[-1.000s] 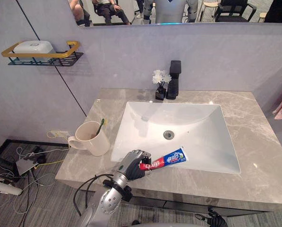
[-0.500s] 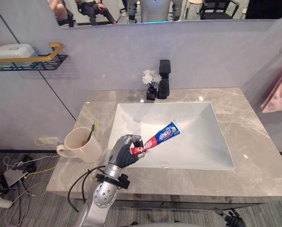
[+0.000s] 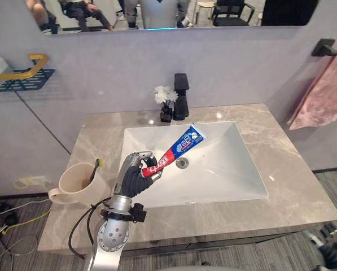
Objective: Organize washtable
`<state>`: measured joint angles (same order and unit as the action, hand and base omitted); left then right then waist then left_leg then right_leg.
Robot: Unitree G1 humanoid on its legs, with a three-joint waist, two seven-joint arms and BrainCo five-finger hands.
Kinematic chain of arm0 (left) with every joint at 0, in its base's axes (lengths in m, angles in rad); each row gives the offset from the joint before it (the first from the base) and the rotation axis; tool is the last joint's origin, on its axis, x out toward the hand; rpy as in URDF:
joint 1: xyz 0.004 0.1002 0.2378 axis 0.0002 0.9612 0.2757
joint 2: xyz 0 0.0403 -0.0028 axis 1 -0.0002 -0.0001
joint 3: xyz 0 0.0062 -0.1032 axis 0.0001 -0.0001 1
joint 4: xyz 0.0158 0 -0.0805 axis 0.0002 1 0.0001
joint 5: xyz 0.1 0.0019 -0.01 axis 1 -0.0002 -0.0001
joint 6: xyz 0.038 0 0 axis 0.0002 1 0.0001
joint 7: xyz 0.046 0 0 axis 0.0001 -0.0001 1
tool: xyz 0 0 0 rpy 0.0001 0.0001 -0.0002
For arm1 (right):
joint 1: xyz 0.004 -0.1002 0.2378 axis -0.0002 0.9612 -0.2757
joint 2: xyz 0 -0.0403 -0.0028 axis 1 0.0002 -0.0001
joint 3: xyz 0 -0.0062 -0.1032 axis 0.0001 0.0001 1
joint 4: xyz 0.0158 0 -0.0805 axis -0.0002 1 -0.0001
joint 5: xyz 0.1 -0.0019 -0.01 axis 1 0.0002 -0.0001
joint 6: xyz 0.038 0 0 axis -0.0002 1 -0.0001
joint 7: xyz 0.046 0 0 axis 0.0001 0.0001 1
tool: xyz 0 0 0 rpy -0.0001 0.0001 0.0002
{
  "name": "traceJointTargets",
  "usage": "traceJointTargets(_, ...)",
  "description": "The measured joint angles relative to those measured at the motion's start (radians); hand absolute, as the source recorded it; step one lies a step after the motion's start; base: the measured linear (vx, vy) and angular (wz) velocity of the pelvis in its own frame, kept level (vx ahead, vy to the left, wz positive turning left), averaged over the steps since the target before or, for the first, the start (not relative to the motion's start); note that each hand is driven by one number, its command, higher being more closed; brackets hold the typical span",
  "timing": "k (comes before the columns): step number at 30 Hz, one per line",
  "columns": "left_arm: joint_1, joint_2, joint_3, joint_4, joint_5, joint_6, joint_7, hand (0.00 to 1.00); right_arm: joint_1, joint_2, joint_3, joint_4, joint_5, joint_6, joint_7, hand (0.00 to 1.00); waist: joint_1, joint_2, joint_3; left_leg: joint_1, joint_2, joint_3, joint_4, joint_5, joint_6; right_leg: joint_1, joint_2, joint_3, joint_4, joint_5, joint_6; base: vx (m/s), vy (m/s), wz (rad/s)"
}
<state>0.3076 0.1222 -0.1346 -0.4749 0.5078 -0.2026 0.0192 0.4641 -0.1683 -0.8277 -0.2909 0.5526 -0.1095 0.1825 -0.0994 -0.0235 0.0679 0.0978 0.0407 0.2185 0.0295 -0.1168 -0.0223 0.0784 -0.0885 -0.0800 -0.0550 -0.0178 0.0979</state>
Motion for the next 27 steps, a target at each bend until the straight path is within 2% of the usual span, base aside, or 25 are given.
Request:
traceJointTargets(4,0.0,0.001,-0.005,-0.008,-0.045,-0.003,-0.022,1.0,-0.154,-0.111,-0.024,-0.142,0.018,-0.079,0.02,0.0,0.006,-0.025,-0.013,-0.015,-0.001,-0.003,0.009,-0.003,0.0,-0.01,-0.001,-0.003,0.001,0.0,0.0,0.0,-0.007,0.01)
traceJointTargets(6,0.0,0.0,-0.015,-0.008,-0.05,-0.003,-0.03,1.0,-0.225,-0.163,0.007,-0.169,0.02,-0.092,0.019,0.0,0.007,-0.024,-0.014,-0.015,-0.004,-0.008,0.009,-0.003,0.0,-0.009,-0.004,-0.007,0.002,0.0,0.0,0.01,-0.001,0.1)
traceJointTargets(9,-0.002,0.0,-0.036,-0.008,-0.073,-0.003,-0.041,1.0,-0.309,-0.251,0.106,-0.167,0.029,-0.109,0.018,0.0,0.015,-0.014,-0.022,-0.018,-0.008,-0.027,0.01,-0.003,0.001,-0.001,-0.009,-0.031,0.003,0.0,0.0,0.01,-0.005,0.16)
traceJointTargets(11,-0.008,0.0,-0.053,-0.008,-0.083,-0.003,-0.04,1.0,-0.355,-0.289,0.187,-0.165,0.045,-0.112,0.018,0.0,0.028,-0.007,-0.027,-0.018,-0.008,-0.029,0.011,-0.003,0.001,0.005,-0.009,-0.034,0.003,0.0,0.0,0.02,-0.012,0.1)
traceJointTargets(14,-0.026,0.0,-0.082,-0.008,-0.086,-0.004,-0.039,1.0,-0.417,-0.326,0.331,-0.159,0.066,-0.113,0.019,0.0,0.033,-0.002,-0.029,-0.027,-0.008,-0.055,0.018,-0.003,0.001,0.008,-0.01,-0.061,0.003,0.0,0.0,-0.02,-0.026,0.2)
traceJointTargets(18,-0.026,0.0,-0.114,-0.008,-0.086,-0.003,-0.038,1.0,-0.47,-0.33,0.497,-0.136,0.085,-0.111,0.019,0.0,0.036,0.001,-0.031,-0.033,-0.012,-0.078,0.023,-0.001,0.003,0.02,-0.013,-0.086,0.003,0.0,0.0,-0.02,-0.027,0.18)
traceJointTargets(22,-0.051,0.0,-0.14,-0.008,-0.086,-0.003,-0.03,1.0,-0.472,-0.323,0.612,-0.095,0.087,-0.096,0.02,0.0,0.061,0.006,-0.036,-0.034,-0.02,-0.092,0.023,0.003,0.009,0.027,-0.02,-0.106,0.003,0.0,0.0,-0.02,-0.008,0.12)
traceJointTargets(27,-0.061,0.0,-0.145,-0.008,-0.086,-0.002,0.001,1.0,-0.475,-0.238,0.725,-0.081,0.087,-0.073,0.019,0.0,0.061,0.005,-0.036,-0.033,-0.026,-0.105,0.021,0.007,0.014,0.031,-0.024,-0.116,0.002,0.0,0.0,-0.02,-0.004,0.07)
